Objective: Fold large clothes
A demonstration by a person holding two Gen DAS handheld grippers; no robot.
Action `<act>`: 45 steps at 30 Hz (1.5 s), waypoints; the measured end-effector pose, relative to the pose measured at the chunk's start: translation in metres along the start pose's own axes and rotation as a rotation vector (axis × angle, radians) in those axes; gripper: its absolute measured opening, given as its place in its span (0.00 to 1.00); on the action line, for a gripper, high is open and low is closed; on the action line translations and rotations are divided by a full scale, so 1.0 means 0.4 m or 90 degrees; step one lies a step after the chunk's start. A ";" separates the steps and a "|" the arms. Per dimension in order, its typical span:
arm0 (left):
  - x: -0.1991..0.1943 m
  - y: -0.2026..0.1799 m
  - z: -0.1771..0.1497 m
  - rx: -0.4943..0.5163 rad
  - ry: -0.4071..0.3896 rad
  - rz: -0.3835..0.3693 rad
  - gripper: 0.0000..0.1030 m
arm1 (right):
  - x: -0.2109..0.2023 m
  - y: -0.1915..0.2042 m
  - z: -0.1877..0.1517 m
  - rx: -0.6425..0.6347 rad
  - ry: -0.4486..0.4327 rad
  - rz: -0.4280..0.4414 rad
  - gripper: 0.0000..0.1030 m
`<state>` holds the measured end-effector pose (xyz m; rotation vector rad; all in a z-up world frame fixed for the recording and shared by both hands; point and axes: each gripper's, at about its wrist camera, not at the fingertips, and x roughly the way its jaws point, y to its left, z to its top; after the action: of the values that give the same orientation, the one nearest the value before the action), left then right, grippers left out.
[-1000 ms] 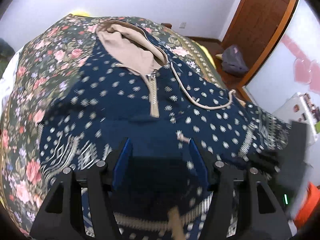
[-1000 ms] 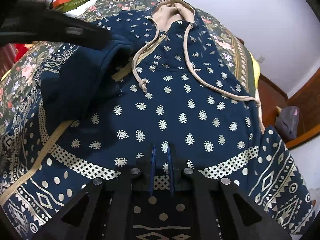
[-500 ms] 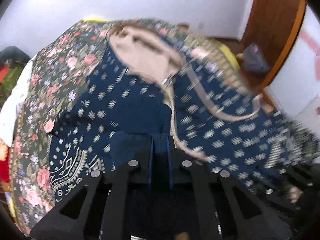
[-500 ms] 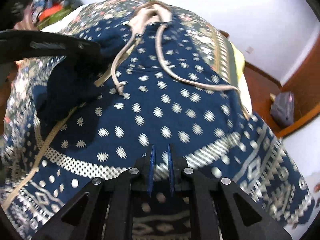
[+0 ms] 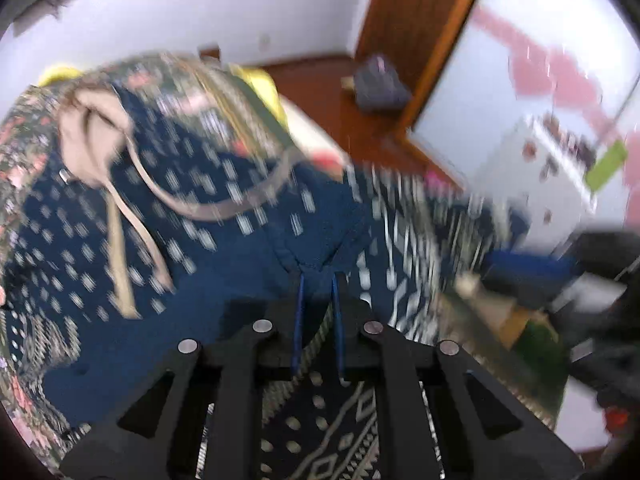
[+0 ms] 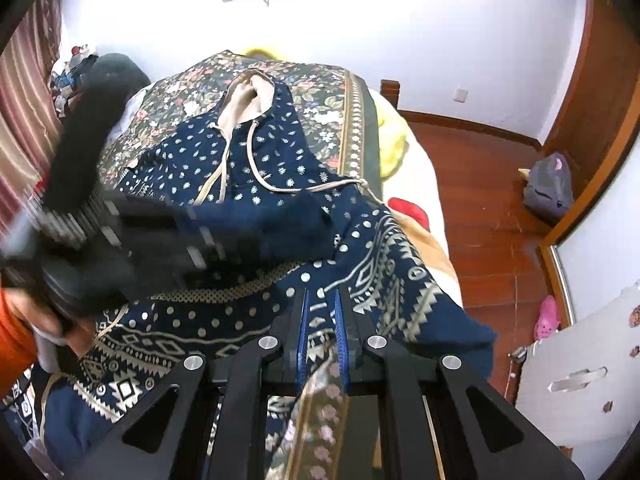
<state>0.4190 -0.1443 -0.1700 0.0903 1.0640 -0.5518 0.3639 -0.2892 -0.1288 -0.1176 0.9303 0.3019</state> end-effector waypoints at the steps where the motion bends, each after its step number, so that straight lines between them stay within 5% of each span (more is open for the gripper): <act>1: 0.029 -0.009 -0.018 0.001 0.039 0.000 0.15 | -0.007 0.001 -0.003 -0.001 -0.001 -0.002 0.07; 5: 0.021 0.001 -0.043 -0.015 0.078 -0.013 0.21 | -0.016 0.007 -0.003 0.005 -0.006 0.008 0.07; 6: 0.002 0.010 -0.046 -0.021 0.070 -0.017 0.29 | -0.014 0.013 0.002 0.006 -0.007 0.012 0.07; 10: -0.141 0.076 -0.058 -0.049 -0.026 -0.019 0.68 | -0.001 0.047 0.028 -0.004 -0.013 0.032 0.08; 12: -0.220 0.140 -0.075 -0.068 -0.084 0.020 0.74 | 0.015 0.073 0.042 -0.014 -0.013 0.037 0.08; 16: -0.263 0.284 -0.109 -0.113 -0.090 0.147 0.75 | 0.072 0.142 0.079 -0.032 0.002 0.066 0.08; 21: -0.222 0.492 -0.223 -0.184 -0.018 0.278 0.75 | 0.177 0.236 0.109 -0.053 0.050 0.100 0.08; 29: -0.093 0.597 -0.352 -0.245 0.053 0.248 0.76 | 0.383 0.362 0.100 -0.135 0.156 0.063 0.07; 32: -0.096 0.604 -0.363 -0.252 0.031 0.240 0.76 | 0.393 0.359 0.093 -0.153 0.134 0.049 0.07; 35: -0.100 0.616 -0.379 -0.255 0.015 0.222 0.77 | 0.399 0.349 0.090 -0.176 0.132 -0.027 0.07; 40: -0.094 0.622 -0.375 -0.254 0.008 0.227 0.77 | 0.393 0.330 0.083 -0.172 0.129 -0.042 0.07; 45: -0.107 0.592 -0.391 -0.243 0.015 0.238 0.77 | 0.394 0.348 0.069 -0.223 0.116 -0.139 0.10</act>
<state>0.3892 0.1277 -0.2559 -0.0400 1.1255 -0.0062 0.4306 -0.1179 -0.2351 -0.5728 1.0281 0.2506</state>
